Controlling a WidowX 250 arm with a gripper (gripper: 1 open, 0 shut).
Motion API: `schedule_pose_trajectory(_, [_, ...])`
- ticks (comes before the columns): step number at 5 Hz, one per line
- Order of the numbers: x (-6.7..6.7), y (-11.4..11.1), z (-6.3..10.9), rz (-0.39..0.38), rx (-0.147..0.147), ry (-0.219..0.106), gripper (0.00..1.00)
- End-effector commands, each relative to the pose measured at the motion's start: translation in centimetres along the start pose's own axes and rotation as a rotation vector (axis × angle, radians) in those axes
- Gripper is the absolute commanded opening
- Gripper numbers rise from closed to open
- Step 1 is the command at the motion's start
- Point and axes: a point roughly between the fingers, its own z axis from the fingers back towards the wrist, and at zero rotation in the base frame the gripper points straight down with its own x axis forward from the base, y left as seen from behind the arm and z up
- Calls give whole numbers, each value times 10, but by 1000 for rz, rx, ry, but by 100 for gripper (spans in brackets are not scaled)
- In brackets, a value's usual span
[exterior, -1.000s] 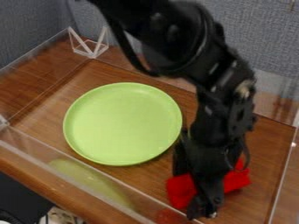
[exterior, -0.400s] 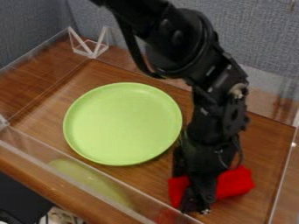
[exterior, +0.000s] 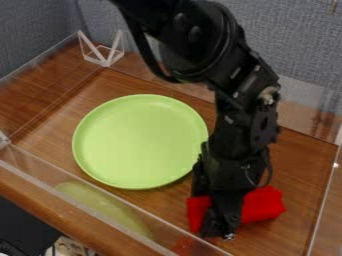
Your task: Put the carrot on the green plate
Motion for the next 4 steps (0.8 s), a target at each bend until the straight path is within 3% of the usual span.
schedule_pose_trajectory(1, [4, 8, 4, 55, 27, -41, 100])
schedule_pose_trajectory(3, [12, -6, 3, 51, 30, -38, 100])
schedule_pose_trajectory(4, [13, -11, 4, 59, 32, -40, 0])
